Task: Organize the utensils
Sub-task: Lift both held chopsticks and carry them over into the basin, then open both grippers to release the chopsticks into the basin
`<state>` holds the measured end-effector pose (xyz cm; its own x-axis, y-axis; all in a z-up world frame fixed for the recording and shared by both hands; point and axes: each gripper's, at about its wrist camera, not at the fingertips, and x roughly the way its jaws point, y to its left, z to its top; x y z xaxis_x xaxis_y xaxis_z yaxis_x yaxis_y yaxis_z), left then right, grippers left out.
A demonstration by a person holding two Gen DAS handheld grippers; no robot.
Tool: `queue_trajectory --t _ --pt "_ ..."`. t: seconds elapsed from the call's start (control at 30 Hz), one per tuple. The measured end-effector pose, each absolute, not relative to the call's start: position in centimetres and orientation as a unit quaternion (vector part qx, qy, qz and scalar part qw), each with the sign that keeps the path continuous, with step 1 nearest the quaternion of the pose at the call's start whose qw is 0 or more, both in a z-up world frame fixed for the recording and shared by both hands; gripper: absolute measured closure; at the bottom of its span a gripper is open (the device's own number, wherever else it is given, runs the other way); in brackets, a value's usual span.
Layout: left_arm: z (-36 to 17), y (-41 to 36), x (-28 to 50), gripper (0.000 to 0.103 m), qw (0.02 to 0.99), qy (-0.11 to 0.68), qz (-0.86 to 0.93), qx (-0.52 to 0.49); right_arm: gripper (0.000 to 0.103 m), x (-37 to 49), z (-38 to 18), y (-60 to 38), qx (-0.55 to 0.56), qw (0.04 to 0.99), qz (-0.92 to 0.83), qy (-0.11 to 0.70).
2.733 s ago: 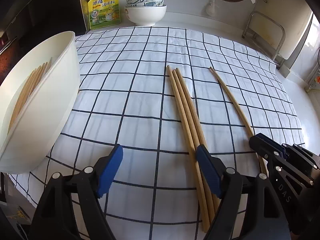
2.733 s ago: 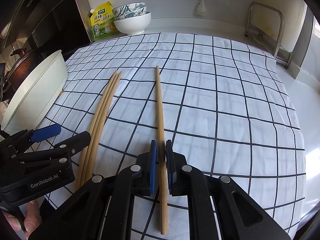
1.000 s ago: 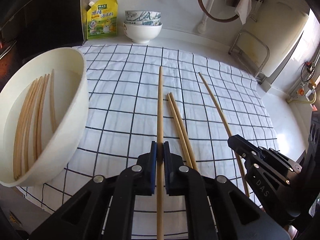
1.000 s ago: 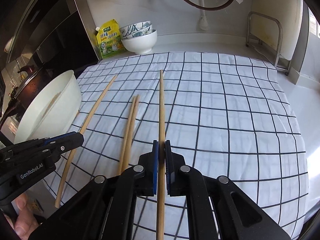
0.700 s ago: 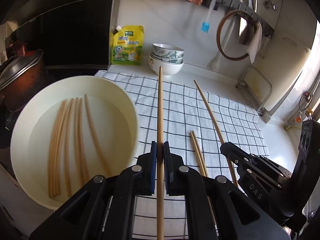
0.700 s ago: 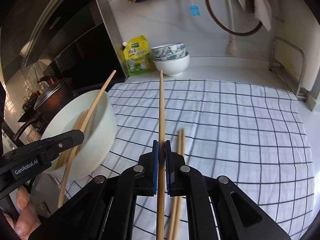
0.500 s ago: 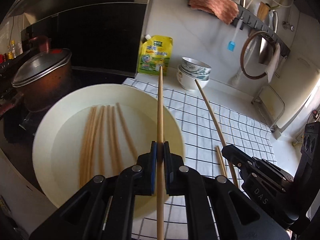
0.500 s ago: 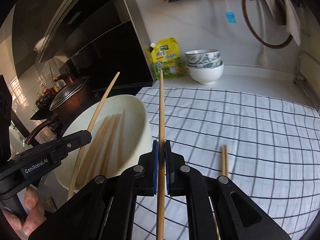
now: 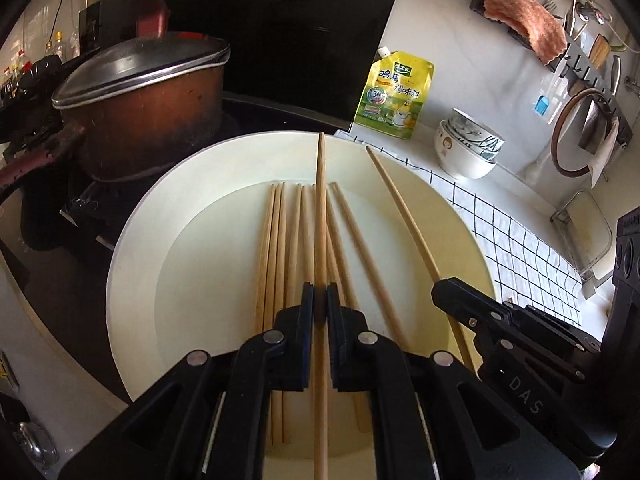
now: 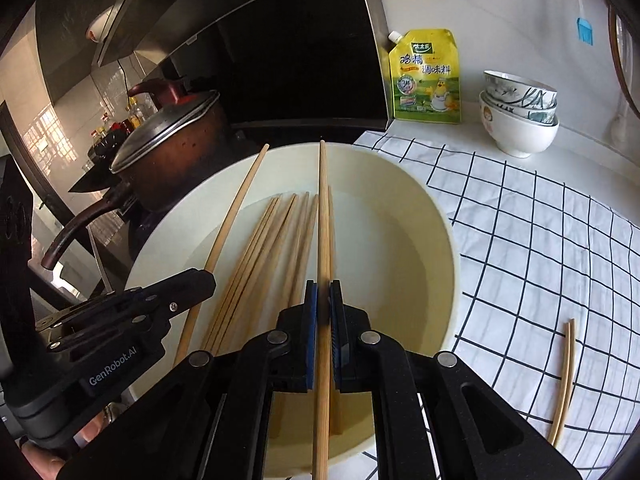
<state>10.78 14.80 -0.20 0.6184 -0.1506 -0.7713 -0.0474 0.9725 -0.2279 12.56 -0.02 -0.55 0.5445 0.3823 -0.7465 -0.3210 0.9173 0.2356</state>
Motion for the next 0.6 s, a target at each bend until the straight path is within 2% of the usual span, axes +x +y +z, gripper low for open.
queue_trajectory --t 0.23,0.3,0.37,0.47,0.6 --pt "-1.5 15.7 11.3 0.095 0.886 0.447 -0.019 -0.119 0.097 13.3 -1.7 0.5 0.031 0.871 0.194 0.450" --pt "-1.6 16.0 11.3 0.087 0.886 0.447 -0.018 -0.124 0.096 13.2 -1.7 0.4 0.030 0.873 0.192 0.447" --pt "-1.5 16.2 11.2 0.073 0.887 0.444 -0.015 -0.126 0.096 13.0 -1.5 0.3 0.030 0.875 0.190 0.444" --pt "-1.3 16.4 10.9 0.068 0.889 0.440 -0.012 -0.128 0.096 12.6 -1.2 -0.1 0.032 0.877 0.188 0.440" --pt "-1.1 16.3 10.5 0.067 0.890 0.438 -0.010 -0.128 0.096 12.0 -0.9 -0.7 0.033 0.882 0.184 0.434"
